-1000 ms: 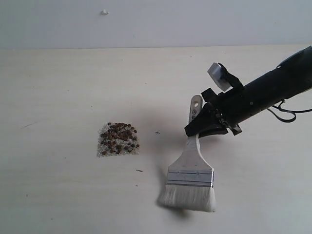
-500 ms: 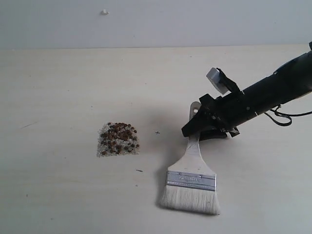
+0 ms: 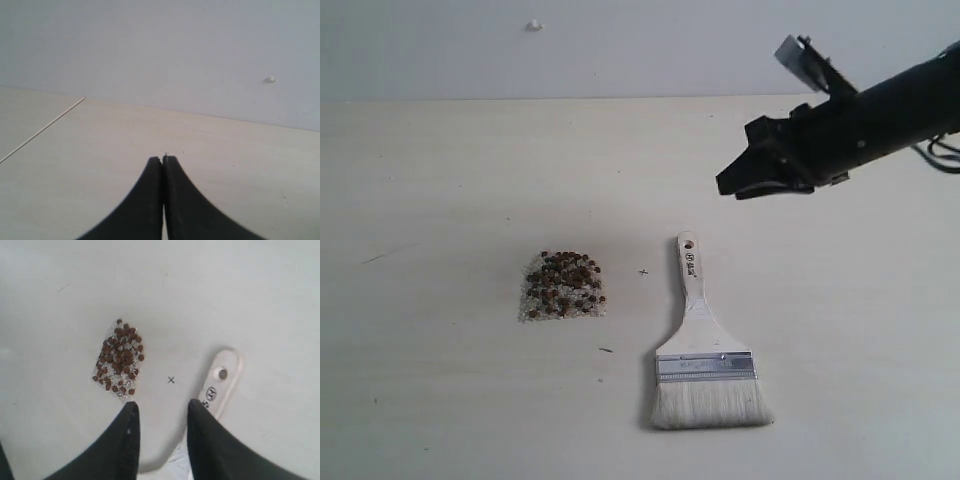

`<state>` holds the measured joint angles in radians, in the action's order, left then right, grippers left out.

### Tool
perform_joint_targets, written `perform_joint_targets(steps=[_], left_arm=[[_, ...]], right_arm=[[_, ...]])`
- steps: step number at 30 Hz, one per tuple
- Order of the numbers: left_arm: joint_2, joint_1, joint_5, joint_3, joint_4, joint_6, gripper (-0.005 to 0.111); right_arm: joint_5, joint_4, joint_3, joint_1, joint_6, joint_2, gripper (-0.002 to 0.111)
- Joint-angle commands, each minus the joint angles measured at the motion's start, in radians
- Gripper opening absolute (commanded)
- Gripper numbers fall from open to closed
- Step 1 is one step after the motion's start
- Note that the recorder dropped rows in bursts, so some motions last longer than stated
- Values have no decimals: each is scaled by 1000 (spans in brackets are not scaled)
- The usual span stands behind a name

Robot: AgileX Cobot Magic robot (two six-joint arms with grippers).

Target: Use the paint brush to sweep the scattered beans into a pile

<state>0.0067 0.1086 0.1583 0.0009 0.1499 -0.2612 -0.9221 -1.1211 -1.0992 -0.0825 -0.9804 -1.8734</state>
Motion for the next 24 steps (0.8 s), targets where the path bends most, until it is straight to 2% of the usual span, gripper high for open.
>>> perform_joint_targets(steps=[1, 4, 6, 8, 11, 15, 18, 21, 24], left_arm=[[-7, 1, -1, -1, 3, 0, 0], [-7, 1, -1, -1, 3, 0, 0], [-7, 1, -1, -1, 3, 0, 0], [-7, 1, -1, -1, 3, 0, 0], [-7, 1, -1, -1, 3, 0, 0], [-7, 1, -1, -1, 3, 0, 0], [-7, 1, -1, -1, 3, 0, 0], [-7, 1, -1, -1, 3, 0, 0], [-7, 1, -1, -1, 3, 0, 0]], right_arm=[[217, 212, 57, 7, 270, 227, 0], [529, 215, 259, 7, 363, 542, 0], [578, 217, 343, 7, 393, 684, 0], [567, 225, 406, 7, 393, 886, 0], [553, 220, 406, 7, 393, 1065, 0], [553, 220, 406, 7, 393, 1214, 0], [585, 239, 402, 7, 312, 1343, 0], [495, 375, 404, 7, 298, 1455, 0], [472, 380, 409, 7, 298, 1468, 0]])
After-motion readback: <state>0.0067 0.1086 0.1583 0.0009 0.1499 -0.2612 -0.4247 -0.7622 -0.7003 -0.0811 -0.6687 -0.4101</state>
